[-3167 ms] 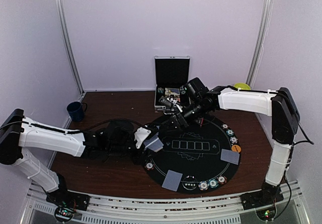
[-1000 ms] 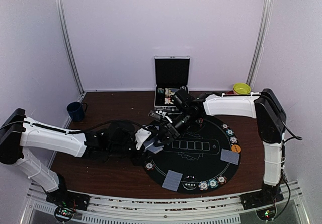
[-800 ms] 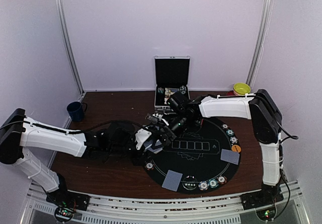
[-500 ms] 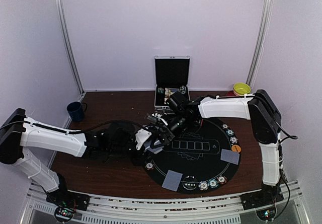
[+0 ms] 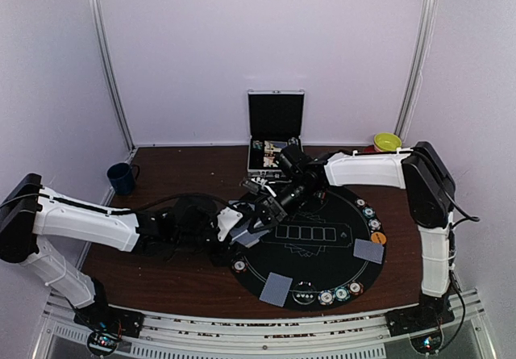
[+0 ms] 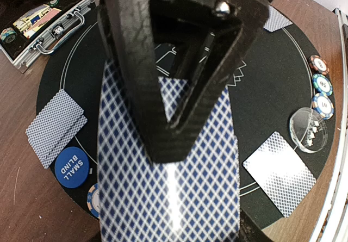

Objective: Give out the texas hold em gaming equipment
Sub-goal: Pick up the poker card from the face-down deck piles.

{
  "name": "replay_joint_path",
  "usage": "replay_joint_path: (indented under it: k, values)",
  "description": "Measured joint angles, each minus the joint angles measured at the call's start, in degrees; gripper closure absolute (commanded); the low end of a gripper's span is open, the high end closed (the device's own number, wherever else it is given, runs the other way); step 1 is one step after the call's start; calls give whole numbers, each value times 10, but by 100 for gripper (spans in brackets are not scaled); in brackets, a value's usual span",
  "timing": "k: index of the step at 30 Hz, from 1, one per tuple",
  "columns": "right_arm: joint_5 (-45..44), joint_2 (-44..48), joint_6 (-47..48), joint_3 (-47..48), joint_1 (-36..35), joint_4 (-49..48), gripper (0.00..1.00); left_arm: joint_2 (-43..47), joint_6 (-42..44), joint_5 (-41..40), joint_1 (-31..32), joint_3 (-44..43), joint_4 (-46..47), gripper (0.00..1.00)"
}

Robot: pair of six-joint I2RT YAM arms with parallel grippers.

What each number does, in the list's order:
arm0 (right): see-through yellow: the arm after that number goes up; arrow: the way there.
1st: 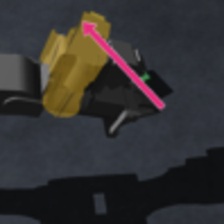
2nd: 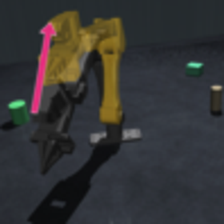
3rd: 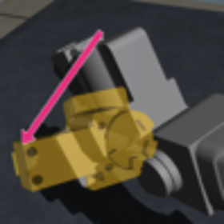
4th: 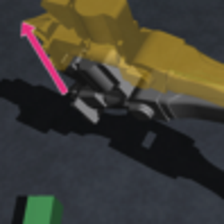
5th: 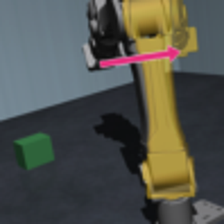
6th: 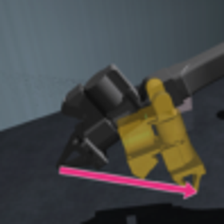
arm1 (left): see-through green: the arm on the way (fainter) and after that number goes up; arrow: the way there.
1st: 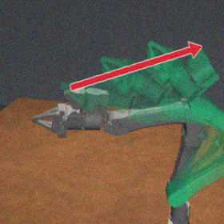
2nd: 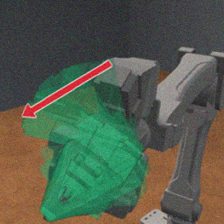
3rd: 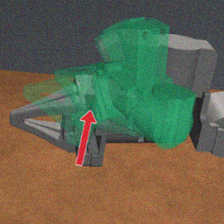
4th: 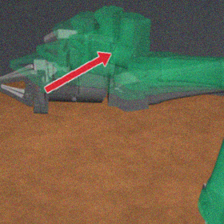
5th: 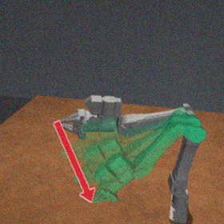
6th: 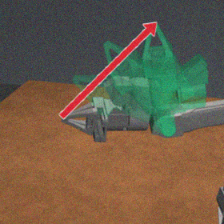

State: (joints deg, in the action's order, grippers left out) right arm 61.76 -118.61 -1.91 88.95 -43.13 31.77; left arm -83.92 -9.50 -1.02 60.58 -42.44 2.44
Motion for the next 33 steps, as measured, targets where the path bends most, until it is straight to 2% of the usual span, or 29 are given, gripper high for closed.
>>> replay_joint_path:
  k: [8, 13, 24, 33]
  values:
    - [-11, 25, 16, -9, 10, 17, 89, 0, 0, 0, 0, 0, 6, 47]
    - [-10, 38, 22, -13, 23, 30, 100, 0, 0, 0, 0, 0, 5, 47]
    - [5, 46, 50, -11, 43, 71, 100, 0, 0, 0, 0, 0, 5, 47]
    - [3, 46, 169, 72, 117, 234, 100, 0, 0, 0, 0, 0, 7, 47]
